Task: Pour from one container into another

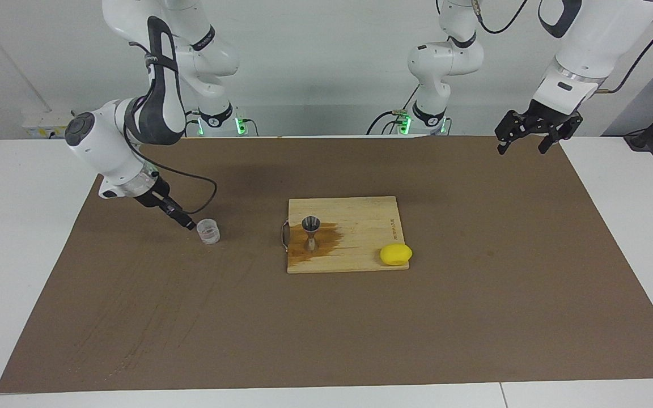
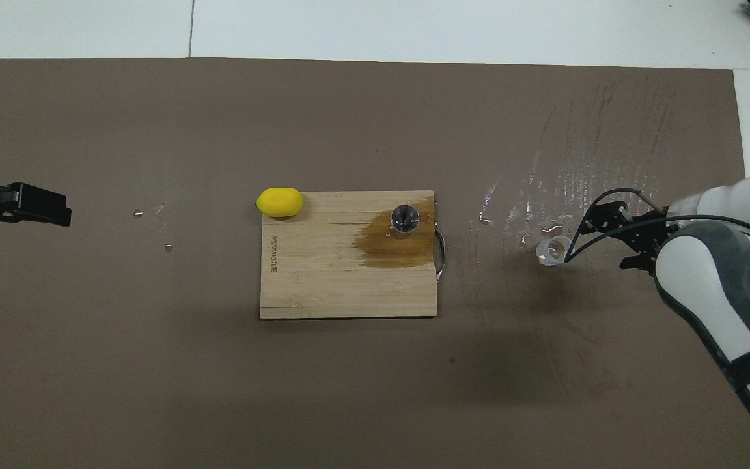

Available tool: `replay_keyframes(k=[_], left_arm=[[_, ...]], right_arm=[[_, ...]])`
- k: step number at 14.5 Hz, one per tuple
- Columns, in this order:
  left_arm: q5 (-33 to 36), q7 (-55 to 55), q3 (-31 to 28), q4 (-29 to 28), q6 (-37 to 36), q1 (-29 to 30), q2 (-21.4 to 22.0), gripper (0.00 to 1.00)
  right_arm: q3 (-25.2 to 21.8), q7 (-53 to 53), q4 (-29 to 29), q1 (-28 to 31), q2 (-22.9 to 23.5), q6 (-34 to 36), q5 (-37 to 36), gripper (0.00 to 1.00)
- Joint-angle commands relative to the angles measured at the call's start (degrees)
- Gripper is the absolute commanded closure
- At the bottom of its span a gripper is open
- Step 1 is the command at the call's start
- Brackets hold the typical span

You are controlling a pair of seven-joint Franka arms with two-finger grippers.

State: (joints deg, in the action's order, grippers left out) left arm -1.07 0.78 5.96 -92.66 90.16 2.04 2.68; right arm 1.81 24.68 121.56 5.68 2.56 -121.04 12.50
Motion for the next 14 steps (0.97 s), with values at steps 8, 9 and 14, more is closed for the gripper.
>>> replay_keyframes(k=[8, 9, 14], left_arm=[[-0.51, -0.25, -0.07, -1.39, 0.63, 0.24, 1.1, 0.0], [-0.51, -0.25, -0.07, -1.47, 0.55, 0.24, 1.1, 0.0], [-0.51, -0.25, -0.07, -1.47, 0.55, 0.24, 1.1, 0.0]], right_arm=[[1.35, -15.1, -19.84, -3.57, -4.76, 22.76, -12.15, 0.0], [1.35, -14.84, -23.0, -4.62, -4.49, 25.04, -12.33, 0.0], [1.35, -15.27, -36.03, -5.51, -0.63, 36.21, -14.87, 0.0]])
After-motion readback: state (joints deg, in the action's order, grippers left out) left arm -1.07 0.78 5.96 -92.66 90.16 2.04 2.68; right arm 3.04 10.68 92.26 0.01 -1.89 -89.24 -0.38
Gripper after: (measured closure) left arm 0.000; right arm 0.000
